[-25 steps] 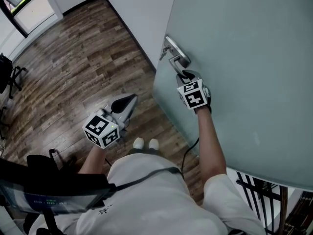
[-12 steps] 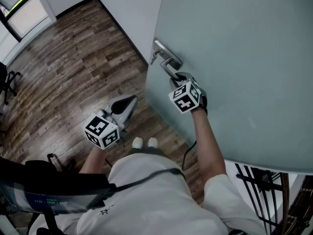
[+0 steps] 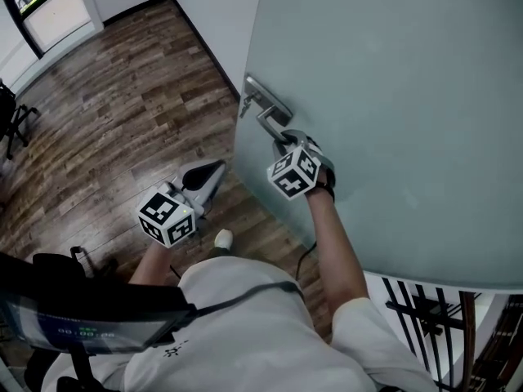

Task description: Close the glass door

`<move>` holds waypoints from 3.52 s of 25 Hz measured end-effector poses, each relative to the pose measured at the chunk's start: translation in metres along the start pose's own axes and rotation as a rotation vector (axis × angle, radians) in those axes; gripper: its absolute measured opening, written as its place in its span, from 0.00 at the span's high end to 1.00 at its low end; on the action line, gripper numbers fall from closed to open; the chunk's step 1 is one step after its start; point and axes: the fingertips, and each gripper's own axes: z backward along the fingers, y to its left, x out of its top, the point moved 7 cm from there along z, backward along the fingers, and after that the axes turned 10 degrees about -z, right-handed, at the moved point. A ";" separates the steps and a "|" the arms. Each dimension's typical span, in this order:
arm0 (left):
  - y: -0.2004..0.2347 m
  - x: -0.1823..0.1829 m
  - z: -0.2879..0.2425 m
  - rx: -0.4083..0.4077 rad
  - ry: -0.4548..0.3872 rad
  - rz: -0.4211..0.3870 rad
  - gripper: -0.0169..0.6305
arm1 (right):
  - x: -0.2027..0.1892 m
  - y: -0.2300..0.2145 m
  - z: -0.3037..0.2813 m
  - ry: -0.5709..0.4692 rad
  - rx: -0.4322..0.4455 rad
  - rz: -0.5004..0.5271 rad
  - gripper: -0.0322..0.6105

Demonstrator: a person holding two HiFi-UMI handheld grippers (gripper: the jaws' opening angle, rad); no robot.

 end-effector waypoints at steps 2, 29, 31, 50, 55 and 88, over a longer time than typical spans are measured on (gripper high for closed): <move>-0.009 0.005 0.004 0.031 -0.009 -0.003 0.97 | 0.005 0.007 0.007 -0.010 -0.002 0.017 0.80; -0.205 -0.010 0.131 0.524 -0.024 0.046 0.97 | 0.007 0.105 0.073 -0.121 0.081 0.115 0.80; -0.210 -0.013 0.137 0.550 -0.032 0.054 0.97 | 0.005 0.111 0.074 -0.123 0.089 0.120 0.80; -0.289 -0.041 0.240 0.761 -0.020 0.092 0.97 | -0.001 0.170 0.109 -0.169 0.153 0.184 0.80; -0.324 -0.039 0.266 0.802 -0.034 0.088 0.97 | -0.004 0.191 0.127 -0.178 0.182 0.204 0.80; -0.494 -0.071 0.324 0.832 -0.068 0.091 0.97 | -0.075 0.358 0.261 -0.317 0.365 0.407 0.79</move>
